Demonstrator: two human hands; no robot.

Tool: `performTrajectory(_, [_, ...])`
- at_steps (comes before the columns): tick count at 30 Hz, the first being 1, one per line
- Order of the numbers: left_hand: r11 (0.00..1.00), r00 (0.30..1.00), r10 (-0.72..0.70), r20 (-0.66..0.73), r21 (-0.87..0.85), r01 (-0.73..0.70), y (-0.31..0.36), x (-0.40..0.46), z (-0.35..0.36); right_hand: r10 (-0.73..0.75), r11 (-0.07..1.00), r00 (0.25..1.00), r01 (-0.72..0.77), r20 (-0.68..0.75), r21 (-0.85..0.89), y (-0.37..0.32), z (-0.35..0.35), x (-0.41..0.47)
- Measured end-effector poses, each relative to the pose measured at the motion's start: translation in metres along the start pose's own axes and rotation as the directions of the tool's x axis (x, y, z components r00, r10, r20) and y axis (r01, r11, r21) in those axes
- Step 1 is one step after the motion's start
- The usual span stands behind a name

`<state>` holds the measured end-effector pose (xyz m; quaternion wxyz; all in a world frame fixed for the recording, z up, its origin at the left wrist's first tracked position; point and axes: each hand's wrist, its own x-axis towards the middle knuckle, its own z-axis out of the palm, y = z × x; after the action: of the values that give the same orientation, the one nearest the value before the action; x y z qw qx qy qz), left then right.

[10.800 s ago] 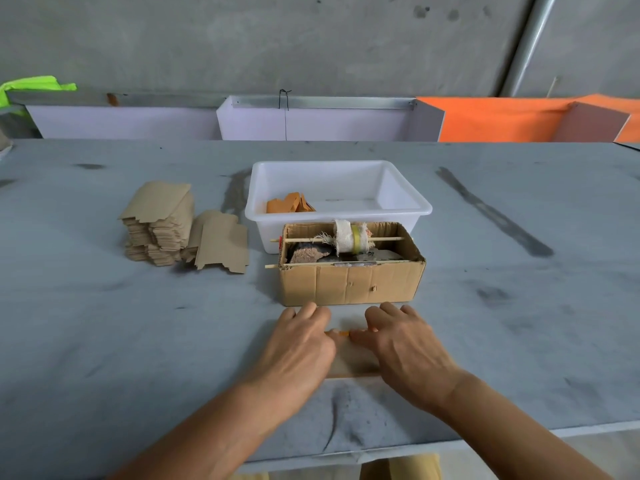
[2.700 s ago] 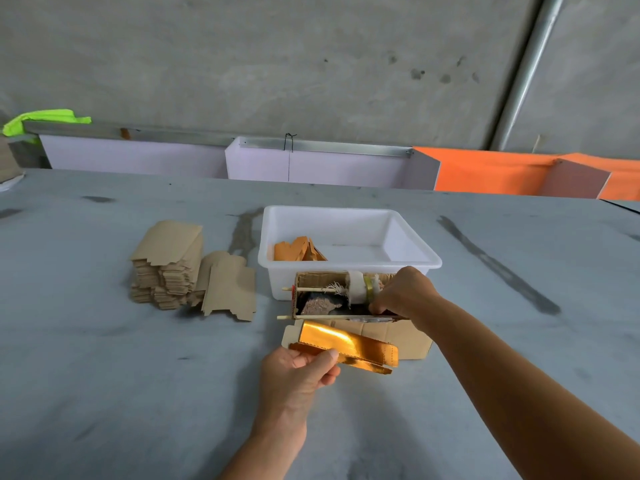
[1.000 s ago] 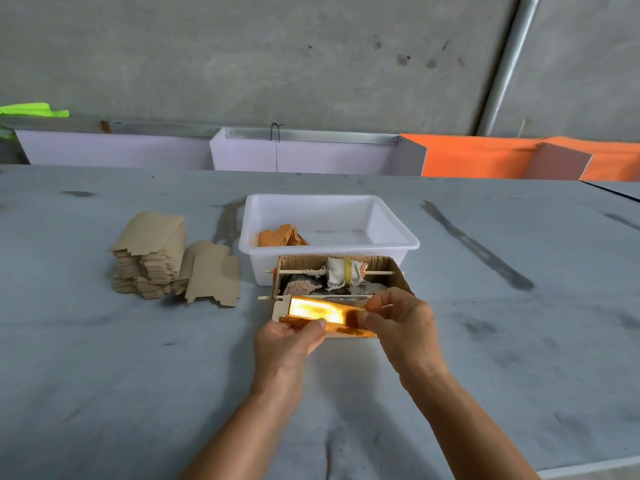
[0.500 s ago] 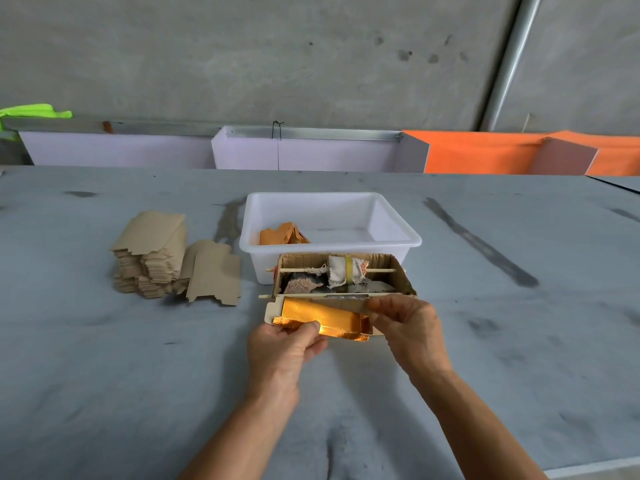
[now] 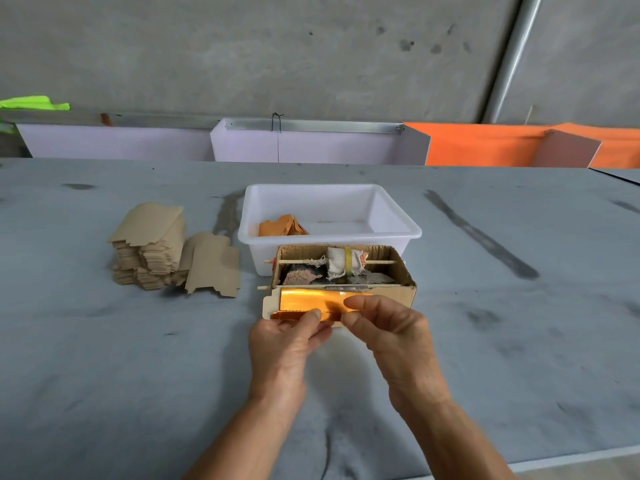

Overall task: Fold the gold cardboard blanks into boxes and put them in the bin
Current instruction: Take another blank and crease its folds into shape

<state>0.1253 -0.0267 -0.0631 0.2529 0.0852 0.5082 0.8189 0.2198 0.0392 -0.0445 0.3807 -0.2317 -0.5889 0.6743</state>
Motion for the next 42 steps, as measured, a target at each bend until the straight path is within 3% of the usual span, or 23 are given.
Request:
performTrajectory(23, [0.999,0.999,0.048,0.0,0.024,-0.048,0.001,-0.004,-0.001,0.084,0.992,0.996,-0.081,0.023,-0.095,0.001,0.01,0.003])
performTrajectory(37, [0.999,0.996,0.043,0.075,0.007,-0.043,0.002,-0.011,-0.001,0.266,0.936,0.962,-0.244,0.056,-0.252,-0.018,0.007,0.007])
performTrajectory(42, [0.999,1.0,-0.009,-0.003,-0.042,0.009,0.004,-0.015,0.003,0.289,0.916,0.956,-0.26,0.052,-0.306,-0.021,0.006,0.007])
